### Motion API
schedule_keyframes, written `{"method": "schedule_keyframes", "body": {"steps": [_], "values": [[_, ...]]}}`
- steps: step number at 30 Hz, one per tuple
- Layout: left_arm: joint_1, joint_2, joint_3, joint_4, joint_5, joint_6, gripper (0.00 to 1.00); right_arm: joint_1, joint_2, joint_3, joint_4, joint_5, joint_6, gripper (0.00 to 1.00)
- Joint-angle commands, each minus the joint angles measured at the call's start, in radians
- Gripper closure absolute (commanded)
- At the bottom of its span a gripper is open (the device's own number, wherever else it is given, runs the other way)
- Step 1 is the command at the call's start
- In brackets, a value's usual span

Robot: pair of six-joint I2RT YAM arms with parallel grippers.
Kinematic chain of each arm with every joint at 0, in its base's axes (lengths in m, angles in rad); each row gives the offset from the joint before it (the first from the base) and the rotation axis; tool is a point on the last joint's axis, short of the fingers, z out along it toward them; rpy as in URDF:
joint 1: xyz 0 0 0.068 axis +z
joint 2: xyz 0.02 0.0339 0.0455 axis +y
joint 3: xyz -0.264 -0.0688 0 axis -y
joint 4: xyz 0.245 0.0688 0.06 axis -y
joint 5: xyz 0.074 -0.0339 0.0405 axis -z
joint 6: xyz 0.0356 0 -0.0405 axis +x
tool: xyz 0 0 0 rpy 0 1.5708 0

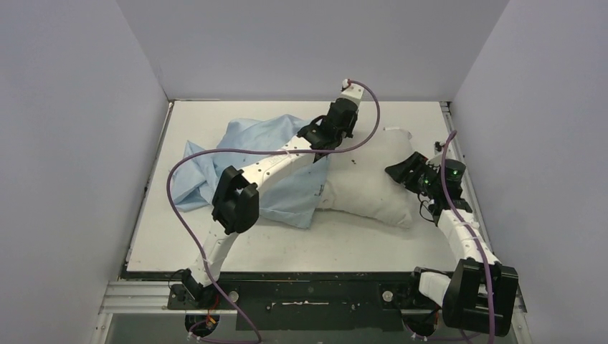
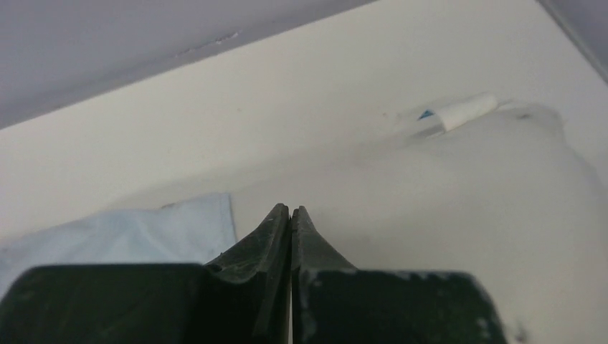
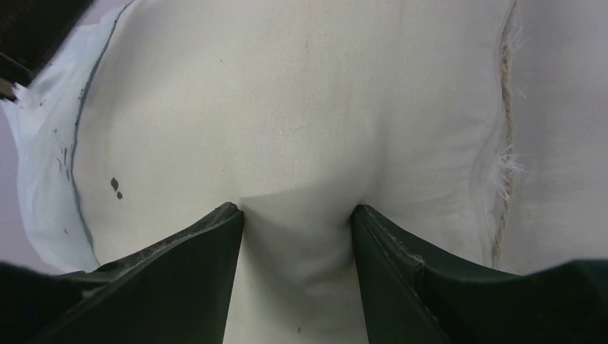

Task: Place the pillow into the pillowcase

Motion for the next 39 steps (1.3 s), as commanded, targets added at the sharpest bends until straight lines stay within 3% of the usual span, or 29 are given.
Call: {"method": "schedule_keyframes", "body": {"steps": [1, 7, 11, 14, 17, 20, 25, 34, 36, 39], "values": [[-0.014, 0.005, 0.206, 0.003, 0.008, -0.002, 1.0, 0.044, -0.052, -0.046, 0.134, -0.1, 0.078, 0.44], [-0.079, 0.002, 0.25, 0.049, -0.012, 0.084, 1.0, 0.144, -0.065, -0.053, 0.165, -0.034, 0.121, 0.44], [-0.081, -0.004, 0.262, -0.099, -0.204, 0.103, 1.0, 0.147, -0.094, -0.048, 0.127, -0.003, 0.105, 0.41], [-0.058, -0.044, 0.214, -0.179, -0.297, 0.08, 0.74, 0.147, -0.11, -0.059, 0.127, 0.002, 0.108, 0.37], [-0.031, -0.071, 0.15, -0.212, -0.315, 0.082, 0.58, 0.147, -0.109, -0.064, 0.135, -0.003, 0.114, 0.35], [-0.015, -0.072, 0.109, -0.244, -0.349, 0.112, 0.5, 0.148, -0.109, -0.063, 0.13, -0.003, 0.111, 0.34], [0.036, -0.048, 0.043, -0.259, -0.359, 0.137, 0.45, 0.148, -0.113, -0.063, 0.126, 0.0, 0.109, 0.34], [0.103, -0.007, 0.019, -0.232, -0.332, 0.158, 0.49, 0.155, -0.103, -0.061, 0.126, 0.007, 0.107, 0.34], [0.107, -0.009, 0.016, -0.212, -0.314, 0.166, 0.58, 0.161, -0.097, -0.065, 0.132, 0.01, 0.11, 0.34], [0.103, -0.017, 0.023, -0.184, -0.228, 0.207, 0.88, 0.169, -0.085, -0.077, 0.162, 0.009, 0.132, 0.34]]}}
